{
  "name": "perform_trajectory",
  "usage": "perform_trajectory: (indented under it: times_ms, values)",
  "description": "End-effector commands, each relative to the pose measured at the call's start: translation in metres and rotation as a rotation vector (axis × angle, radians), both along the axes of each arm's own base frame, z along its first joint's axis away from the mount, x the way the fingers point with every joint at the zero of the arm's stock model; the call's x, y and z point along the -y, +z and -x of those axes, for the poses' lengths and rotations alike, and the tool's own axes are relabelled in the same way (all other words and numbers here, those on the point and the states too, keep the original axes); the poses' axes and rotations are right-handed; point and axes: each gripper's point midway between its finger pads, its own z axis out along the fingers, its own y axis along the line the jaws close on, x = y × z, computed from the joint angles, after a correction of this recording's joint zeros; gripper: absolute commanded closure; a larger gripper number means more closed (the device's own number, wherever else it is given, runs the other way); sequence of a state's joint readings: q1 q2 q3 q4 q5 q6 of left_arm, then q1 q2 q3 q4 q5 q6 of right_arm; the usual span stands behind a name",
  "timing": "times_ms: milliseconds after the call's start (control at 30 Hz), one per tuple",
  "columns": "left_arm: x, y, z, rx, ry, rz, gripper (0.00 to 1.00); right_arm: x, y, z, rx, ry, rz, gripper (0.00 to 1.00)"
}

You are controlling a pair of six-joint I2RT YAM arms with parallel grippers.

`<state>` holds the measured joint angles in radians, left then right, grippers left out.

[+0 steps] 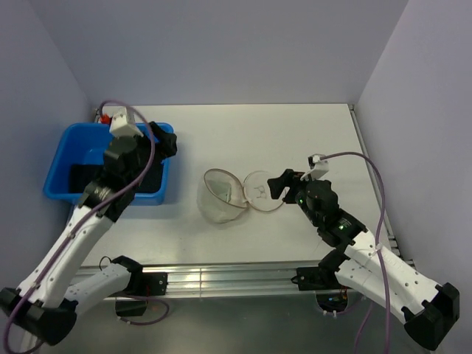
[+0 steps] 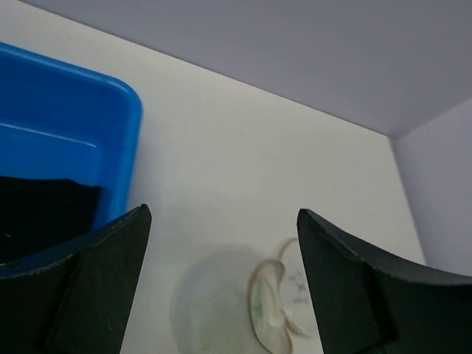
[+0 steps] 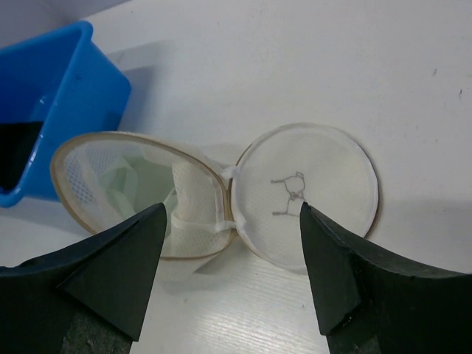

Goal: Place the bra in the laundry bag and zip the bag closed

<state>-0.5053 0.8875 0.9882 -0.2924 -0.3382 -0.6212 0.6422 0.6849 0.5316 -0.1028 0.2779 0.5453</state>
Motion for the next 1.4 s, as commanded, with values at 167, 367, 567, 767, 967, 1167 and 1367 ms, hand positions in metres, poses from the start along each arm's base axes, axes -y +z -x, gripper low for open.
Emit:
perform_trajectory:
  times_ms: [167, 367, 567, 767, 967, 1167, 1367]
  values:
    - [-0.081, -0.069, -0.076, -0.388, 0.097, -0.233, 0.13, -0.01, 0.0, 0.011, 0.07, 0.1, -0.037, 0.21]
    - [-0.14, -0.144, -0.101, -0.573, 0.239, -0.23, 0.13, -0.012, 0.007, 0.017, 0.094, 0.131, -0.057, 0.21]
    - [-0.178, -0.206, -0.124, -0.725, 0.342, -0.237, 0.11, -0.011, 0.014, 0.021, 0.122, 0.14, -0.076, 0.22]
    - [-0.192, -0.255, -0.13, -0.839, 0.36, -0.225, 0.09, -0.015, 0.011, 0.022, 0.11, 0.161, -0.069, 0.22]
    - [-0.197, -0.281, -0.138, -0.889, 0.362, -0.235, 0.16, -0.021, 0.008, 0.023, 0.092, 0.192, -0.066, 0.23]
    - [-0.199, -0.294, -0.143, -0.894, 0.366, -0.234, 0.54, -0.019, 0.01, 0.022, 0.098, 0.182, -0.064, 0.23]
    - [-0.202, -0.302, -0.143, -0.914, 0.372, -0.25, 1.0, -0.016, 0.016, 0.023, 0.12, 0.171, -0.072, 0.24]
